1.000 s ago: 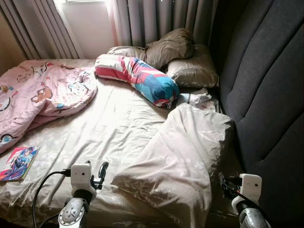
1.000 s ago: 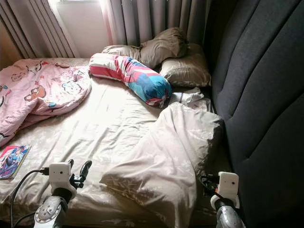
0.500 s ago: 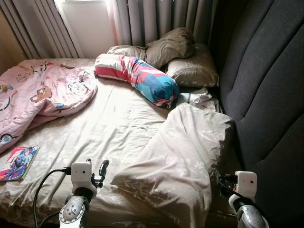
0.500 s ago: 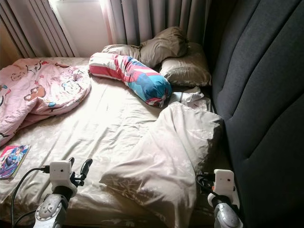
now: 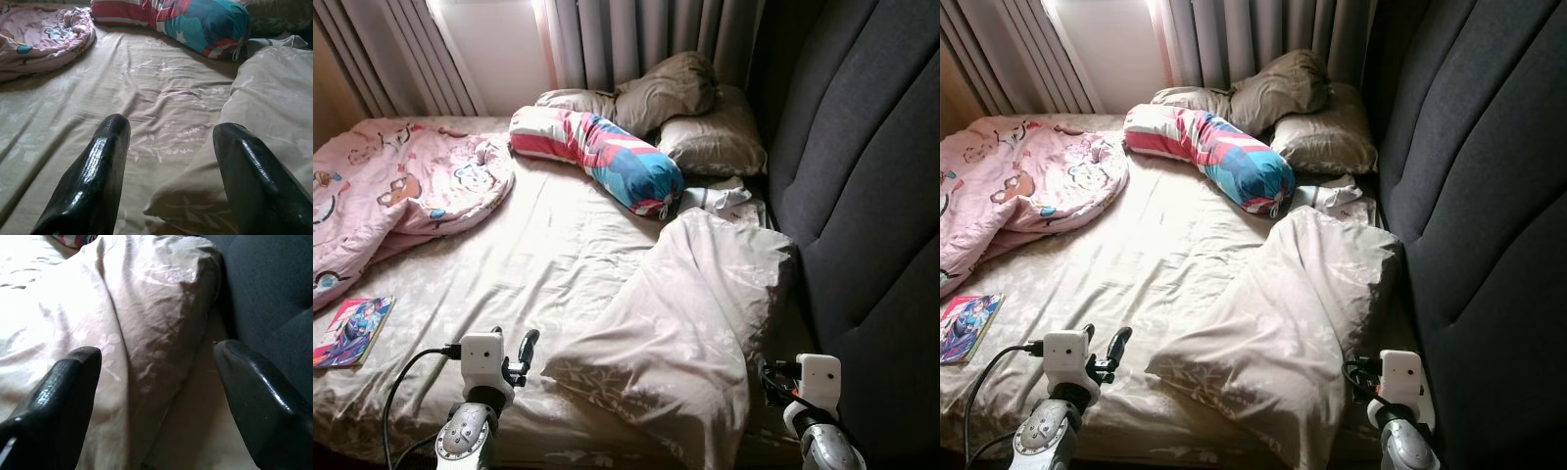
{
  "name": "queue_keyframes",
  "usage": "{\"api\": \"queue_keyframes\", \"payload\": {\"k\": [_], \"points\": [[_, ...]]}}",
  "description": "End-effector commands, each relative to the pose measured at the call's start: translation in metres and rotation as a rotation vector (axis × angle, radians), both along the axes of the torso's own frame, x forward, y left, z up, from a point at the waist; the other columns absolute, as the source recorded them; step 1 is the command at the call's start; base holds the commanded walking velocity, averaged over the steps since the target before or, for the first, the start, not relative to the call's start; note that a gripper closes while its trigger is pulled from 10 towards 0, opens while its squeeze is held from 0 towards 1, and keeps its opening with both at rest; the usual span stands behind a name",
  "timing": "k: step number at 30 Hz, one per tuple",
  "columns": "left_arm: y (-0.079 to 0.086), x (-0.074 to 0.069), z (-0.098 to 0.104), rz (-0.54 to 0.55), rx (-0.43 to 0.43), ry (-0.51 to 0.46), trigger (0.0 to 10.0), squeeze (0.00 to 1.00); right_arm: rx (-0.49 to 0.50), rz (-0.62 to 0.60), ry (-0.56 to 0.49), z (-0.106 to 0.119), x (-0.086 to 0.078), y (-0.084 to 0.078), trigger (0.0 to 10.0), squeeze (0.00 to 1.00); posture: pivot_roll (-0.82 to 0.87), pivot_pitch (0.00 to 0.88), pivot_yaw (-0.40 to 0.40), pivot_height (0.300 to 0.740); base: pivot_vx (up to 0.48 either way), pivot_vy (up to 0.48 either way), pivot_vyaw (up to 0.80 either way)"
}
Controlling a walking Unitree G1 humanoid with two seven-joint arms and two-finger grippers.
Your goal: Clean up the room
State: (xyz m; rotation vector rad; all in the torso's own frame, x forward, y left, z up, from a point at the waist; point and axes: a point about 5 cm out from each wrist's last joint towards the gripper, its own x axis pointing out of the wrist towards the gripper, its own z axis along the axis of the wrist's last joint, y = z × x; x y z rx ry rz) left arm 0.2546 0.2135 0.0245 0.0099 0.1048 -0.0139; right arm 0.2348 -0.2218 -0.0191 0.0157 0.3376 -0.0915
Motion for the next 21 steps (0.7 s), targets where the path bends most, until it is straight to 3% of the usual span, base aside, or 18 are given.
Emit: {"api": "queue_keyframes", "payload": {"k": [1, 8, 21], "points": [[0.0007, 0.0001, 0.0007, 0.001, -0.007, 0.002, 10.0, 0.00, 0.005, 0.007, -0.003, -0.0001, 0.0010, 0.0029, 10.0, 0.00, -0.11, 0.029, 0.033, 0.690, 0.000, 0.000, 0.00], [0.0002, 0.0006, 0.0009, -0.004, -0.007, 0.001, 10.0, 0.00, 0.009, 0.026, 0.000, -0.0002, 0.0032, 0.0072, 10.0, 0.00, -0.11, 0.019, 0.033, 0.661, 0.000, 0.000, 0.00], [-0.0003, 0.0029, 0.0024, -0.002, -0.006, -0.004, 10.0, 0.00, 0.006, 0.026, -0.005, 0.0014, 0.0060, 0.0077, 10.0, 0.00, -0.11, 0.021, 0.029, 0.661, 0.000, 0.000, 0.00]]}}
